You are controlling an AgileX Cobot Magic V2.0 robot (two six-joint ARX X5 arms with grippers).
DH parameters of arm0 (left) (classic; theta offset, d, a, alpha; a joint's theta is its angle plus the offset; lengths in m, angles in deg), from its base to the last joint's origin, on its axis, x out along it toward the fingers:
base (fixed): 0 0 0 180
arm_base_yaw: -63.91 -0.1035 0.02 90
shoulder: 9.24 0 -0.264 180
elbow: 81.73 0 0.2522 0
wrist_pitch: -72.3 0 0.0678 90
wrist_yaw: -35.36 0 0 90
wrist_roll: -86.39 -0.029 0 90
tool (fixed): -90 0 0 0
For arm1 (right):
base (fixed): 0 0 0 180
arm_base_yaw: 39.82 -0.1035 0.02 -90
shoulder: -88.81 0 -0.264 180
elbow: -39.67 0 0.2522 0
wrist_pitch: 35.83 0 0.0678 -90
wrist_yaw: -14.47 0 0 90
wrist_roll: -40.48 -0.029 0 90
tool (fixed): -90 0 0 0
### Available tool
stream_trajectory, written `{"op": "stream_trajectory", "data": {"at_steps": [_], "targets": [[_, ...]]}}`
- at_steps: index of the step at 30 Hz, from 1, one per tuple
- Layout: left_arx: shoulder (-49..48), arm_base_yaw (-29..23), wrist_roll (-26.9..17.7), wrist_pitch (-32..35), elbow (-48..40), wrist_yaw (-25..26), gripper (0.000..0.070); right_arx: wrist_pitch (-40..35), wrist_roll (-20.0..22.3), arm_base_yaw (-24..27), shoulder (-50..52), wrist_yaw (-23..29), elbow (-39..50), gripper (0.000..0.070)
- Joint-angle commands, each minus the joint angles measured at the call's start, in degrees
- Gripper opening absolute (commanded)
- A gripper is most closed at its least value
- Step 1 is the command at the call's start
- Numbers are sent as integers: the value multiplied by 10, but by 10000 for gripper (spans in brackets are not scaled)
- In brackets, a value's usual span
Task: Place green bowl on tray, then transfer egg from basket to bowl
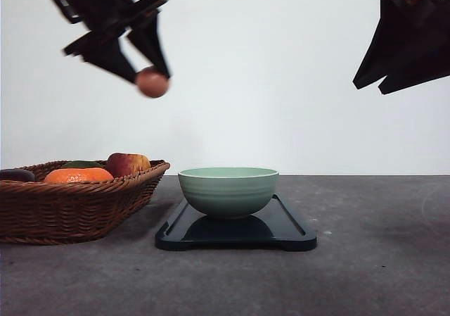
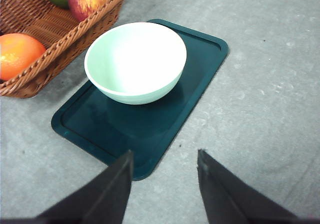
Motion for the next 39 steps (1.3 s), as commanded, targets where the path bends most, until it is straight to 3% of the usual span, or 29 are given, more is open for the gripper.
{"op": "stream_trajectory", "data": {"at_steps": [1,5,10,16,39], "targets": [[20,20,-1,20,14,7,213,-7,-6,-3,-3,1,-4,253],[46,59,-22,43,14,-2,213,-8,-5,-3,-3,4,-4,253],[90,99,-49,58,14,-60,213,-9,-5,-3,-3,3,-4,253],[145,127,-51,92,14,-86,213,-10,-5,-3,-3,3,-4,253],[233,141,-39,105,14,-99,230,-10,-6,-3,-3,3,-4,253]]}}
